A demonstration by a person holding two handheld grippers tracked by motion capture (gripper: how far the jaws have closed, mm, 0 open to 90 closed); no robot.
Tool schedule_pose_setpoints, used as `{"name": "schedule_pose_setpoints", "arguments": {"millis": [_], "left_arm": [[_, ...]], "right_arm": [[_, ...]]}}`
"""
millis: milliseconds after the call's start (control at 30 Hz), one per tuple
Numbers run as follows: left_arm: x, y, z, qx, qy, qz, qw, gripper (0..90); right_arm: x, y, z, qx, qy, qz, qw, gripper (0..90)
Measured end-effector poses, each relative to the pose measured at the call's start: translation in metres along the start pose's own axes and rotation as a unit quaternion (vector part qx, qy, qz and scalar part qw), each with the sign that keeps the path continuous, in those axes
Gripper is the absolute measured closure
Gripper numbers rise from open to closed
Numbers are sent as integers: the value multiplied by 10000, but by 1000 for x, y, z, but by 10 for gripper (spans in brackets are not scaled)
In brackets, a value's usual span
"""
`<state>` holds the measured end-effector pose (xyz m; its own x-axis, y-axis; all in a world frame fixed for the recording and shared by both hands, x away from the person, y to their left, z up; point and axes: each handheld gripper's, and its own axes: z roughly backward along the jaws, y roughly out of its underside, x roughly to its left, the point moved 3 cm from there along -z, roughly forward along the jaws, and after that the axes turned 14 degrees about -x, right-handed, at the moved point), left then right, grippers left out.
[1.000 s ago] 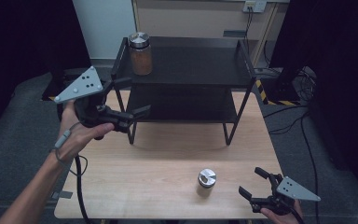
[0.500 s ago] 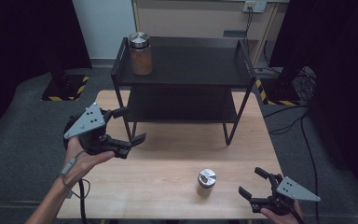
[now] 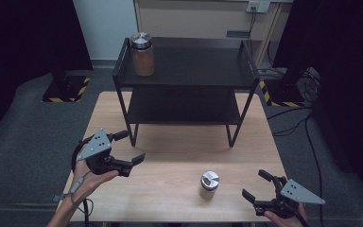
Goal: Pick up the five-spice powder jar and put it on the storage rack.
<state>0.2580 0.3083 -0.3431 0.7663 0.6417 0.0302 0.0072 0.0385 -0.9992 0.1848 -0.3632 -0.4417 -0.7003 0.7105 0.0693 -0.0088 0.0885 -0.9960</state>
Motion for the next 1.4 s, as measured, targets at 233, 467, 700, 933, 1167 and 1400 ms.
{"name": "schedule_pose_setpoints", "arguments": {"millis": [233, 467, 700, 933, 1167, 1400], "left_arm": [[-3, 24, 5, 254, -117, 69, 9996, 54], [-8, 48, 12, 343, -223, 245, 9989, 53], [-12, 66, 17, 410, -269, 385, 9981, 55], [-11, 73, 18, 396, -296, 423, 9979, 54], [-12, 73, 22, 369, -328, 312, 9983, 53], [-5, 75, 33, 73, -212, 400, 9989, 38]], "right_arm": [[0, 0, 0, 7, -2, 5, 10000, 73], [0, 0, 0, 6, 9, 7, 10000, 73], [1, 0, 0, 9, 8, 14, 10000, 74], [1, 0, 0, 13, 1, 16, 10000, 74], [1, 0, 0, 13, -4, 16, 10000, 74], [0, 0, 0, -3, -3, 19, 10000, 74]]}}
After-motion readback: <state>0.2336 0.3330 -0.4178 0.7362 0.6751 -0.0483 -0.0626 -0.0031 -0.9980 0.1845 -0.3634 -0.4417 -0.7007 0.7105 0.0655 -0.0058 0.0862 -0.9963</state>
